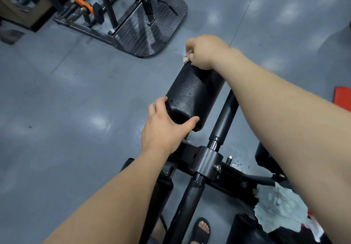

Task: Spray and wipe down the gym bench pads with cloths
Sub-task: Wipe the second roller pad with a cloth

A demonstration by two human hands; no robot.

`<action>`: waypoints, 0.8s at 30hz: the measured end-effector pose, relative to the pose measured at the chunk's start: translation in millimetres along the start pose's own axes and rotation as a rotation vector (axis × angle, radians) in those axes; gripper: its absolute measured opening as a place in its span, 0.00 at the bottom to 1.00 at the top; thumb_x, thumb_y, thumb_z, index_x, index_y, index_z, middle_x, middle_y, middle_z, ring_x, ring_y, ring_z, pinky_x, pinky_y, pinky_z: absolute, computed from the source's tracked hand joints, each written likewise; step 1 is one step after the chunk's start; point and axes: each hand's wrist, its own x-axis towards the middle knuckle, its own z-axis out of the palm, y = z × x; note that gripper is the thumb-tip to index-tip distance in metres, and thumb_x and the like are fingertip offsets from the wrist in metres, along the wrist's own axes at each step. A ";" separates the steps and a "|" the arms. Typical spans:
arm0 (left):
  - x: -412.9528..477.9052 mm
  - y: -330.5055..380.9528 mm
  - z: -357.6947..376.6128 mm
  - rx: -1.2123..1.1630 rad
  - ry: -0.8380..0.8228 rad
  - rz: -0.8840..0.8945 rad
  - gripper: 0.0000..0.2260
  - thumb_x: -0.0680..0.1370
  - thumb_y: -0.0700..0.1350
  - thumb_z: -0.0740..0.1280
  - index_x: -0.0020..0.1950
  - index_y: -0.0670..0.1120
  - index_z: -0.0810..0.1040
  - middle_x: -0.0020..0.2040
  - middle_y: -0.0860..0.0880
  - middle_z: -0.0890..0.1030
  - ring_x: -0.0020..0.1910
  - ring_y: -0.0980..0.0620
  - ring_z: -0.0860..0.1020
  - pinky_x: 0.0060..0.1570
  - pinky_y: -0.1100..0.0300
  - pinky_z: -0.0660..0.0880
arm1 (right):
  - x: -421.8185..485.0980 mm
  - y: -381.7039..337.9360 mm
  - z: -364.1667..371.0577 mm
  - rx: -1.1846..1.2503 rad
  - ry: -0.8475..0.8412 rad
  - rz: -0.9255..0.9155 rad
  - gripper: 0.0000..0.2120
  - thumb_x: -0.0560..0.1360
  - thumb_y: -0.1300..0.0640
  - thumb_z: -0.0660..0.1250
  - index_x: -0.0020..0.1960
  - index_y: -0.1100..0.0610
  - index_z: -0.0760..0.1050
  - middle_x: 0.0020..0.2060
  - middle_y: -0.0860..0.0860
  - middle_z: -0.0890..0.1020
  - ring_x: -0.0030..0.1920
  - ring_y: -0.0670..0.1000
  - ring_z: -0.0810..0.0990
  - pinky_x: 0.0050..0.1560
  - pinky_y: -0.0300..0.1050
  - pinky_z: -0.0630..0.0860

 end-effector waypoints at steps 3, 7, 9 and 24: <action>-0.7 0.1 -0.1 -0.003 0.003 -0.001 0.42 0.63 0.75 0.71 0.71 0.61 0.60 0.67 0.61 0.66 0.59 0.53 0.77 0.58 0.46 0.77 | -12.6 8.9 0.1 0.025 0.030 0.023 0.11 0.79 0.50 0.60 0.60 0.47 0.74 0.60 0.53 0.80 0.61 0.60 0.76 0.57 0.53 0.76; -0.7 -0.1 -0.5 -0.007 -0.003 0.000 0.42 0.62 0.74 0.72 0.70 0.61 0.61 0.67 0.60 0.66 0.59 0.53 0.77 0.57 0.46 0.77 | -37.5 24.2 -4.9 -0.010 -0.014 0.030 0.05 0.80 0.49 0.61 0.55 0.46 0.69 0.52 0.53 0.79 0.52 0.59 0.75 0.52 0.53 0.75; -0.3 -0.5 -1.0 -0.009 -0.004 -0.005 0.42 0.62 0.74 0.72 0.70 0.60 0.61 0.67 0.60 0.66 0.58 0.53 0.77 0.57 0.46 0.77 | -48.7 24.0 -5.8 -0.061 -0.091 0.012 0.03 0.80 0.52 0.60 0.52 0.47 0.66 0.46 0.51 0.76 0.48 0.58 0.72 0.49 0.52 0.74; -0.4 0.7 -1.9 0.004 -0.011 -0.016 0.42 0.63 0.75 0.71 0.71 0.59 0.61 0.67 0.59 0.67 0.58 0.53 0.77 0.56 0.47 0.77 | -57.2 -14.8 14.5 -0.001 0.037 -0.163 0.12 0.79 0.46 0.60 0.57 0.51 0.75 0.52 0.55 0.81 0.54 0.61 0.79 0.46 0.48 0.73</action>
